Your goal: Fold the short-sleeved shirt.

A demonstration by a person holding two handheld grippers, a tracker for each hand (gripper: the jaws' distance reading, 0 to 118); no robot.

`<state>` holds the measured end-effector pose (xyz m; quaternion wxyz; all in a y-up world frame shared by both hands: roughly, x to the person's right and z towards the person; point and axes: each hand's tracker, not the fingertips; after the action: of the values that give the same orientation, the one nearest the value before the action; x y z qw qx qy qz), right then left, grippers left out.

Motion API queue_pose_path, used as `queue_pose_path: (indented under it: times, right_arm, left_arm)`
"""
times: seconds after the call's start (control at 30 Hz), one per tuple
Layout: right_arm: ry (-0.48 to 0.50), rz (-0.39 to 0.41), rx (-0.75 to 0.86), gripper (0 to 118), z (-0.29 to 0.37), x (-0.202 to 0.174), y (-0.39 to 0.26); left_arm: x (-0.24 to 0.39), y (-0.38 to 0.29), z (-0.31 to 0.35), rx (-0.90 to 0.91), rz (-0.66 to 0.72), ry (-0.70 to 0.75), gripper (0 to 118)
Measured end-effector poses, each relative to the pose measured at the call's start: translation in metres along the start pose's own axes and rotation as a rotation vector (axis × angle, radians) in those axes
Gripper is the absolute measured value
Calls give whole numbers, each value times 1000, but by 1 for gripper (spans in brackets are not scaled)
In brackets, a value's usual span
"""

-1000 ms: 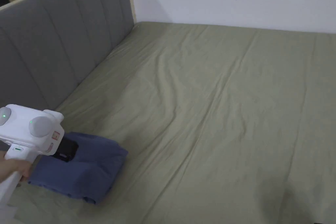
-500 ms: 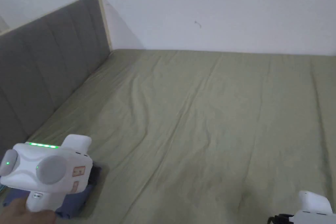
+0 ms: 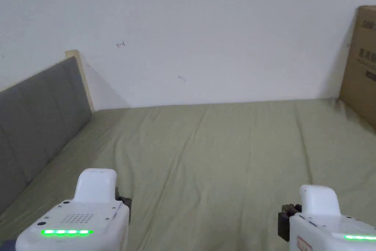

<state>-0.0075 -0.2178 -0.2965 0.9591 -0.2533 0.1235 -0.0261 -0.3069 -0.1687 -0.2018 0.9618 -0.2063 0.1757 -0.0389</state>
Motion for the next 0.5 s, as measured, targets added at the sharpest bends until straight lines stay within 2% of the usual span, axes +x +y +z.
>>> queue_pose_path:
  times: [0.17,0.23,0.37,0.5]
  right_arm:
    - [-150,147,163,1,22,-22,41]
    - [-151,153,203,1,32,-31,52]
    - [-160,158,278,1,53,-42,58]
    - [-164,163,348,1,71,-45,57]
  left_arm:
    - [23,24,18,158,-19,54,0]
    - [31,28,23,188,-14,73,0]
    - [38,35,38,247,19,-16,0]
    - [40,36,44,254,28,1,0]
